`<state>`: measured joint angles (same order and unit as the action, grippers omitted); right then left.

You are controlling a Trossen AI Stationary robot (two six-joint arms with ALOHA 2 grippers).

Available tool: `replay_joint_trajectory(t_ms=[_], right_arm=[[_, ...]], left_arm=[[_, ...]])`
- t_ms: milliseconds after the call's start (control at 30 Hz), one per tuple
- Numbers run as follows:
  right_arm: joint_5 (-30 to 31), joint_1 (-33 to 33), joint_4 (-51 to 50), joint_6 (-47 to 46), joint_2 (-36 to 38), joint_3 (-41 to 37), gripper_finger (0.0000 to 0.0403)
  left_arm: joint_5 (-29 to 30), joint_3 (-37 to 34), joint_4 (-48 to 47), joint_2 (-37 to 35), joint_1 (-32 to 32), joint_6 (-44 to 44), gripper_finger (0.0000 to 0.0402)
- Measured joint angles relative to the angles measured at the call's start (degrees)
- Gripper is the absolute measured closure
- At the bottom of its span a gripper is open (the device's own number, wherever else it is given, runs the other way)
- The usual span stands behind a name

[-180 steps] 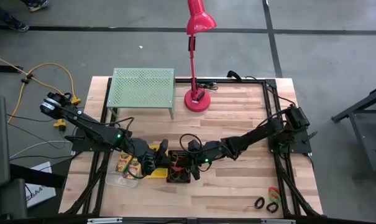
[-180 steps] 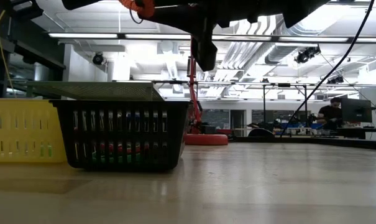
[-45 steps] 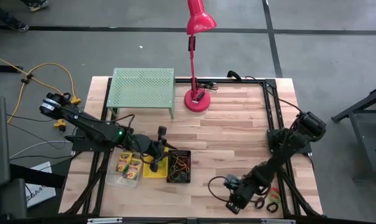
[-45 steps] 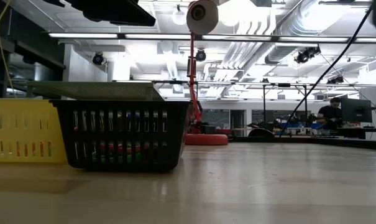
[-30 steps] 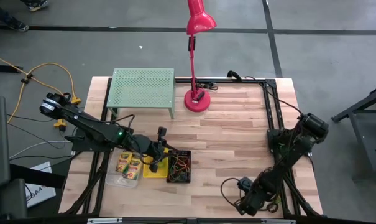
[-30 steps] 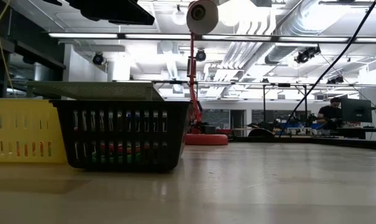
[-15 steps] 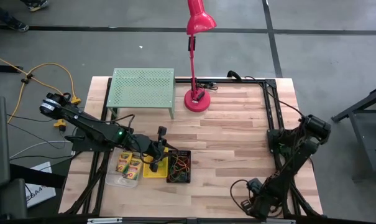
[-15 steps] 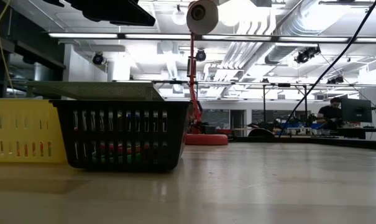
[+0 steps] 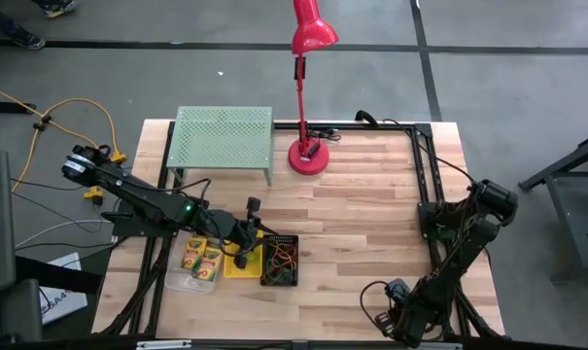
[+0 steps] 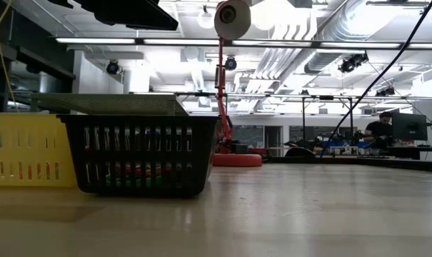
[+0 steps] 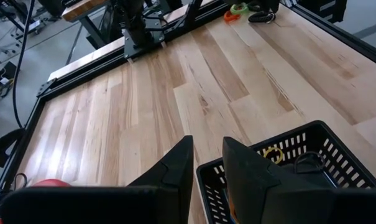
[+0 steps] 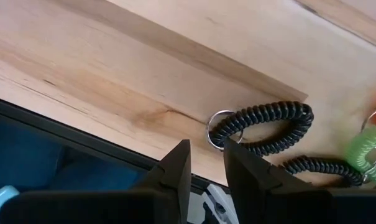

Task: Pick & Place Office Desk Supplies
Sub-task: Put the black spring keychain into the yellow bin

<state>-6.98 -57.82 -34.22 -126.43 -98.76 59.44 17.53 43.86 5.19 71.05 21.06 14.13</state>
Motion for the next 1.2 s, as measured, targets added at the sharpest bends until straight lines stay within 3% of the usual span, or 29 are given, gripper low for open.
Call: replay_joint_trajectory(t_ms=[1200], right_arm=[[-0.7,-2.5,2.4,-2.3,-5.5,0.1,0.0322]], left_arm=[[0.0,0.0,0.0,0.0,0.0,0.0,0.0321]])
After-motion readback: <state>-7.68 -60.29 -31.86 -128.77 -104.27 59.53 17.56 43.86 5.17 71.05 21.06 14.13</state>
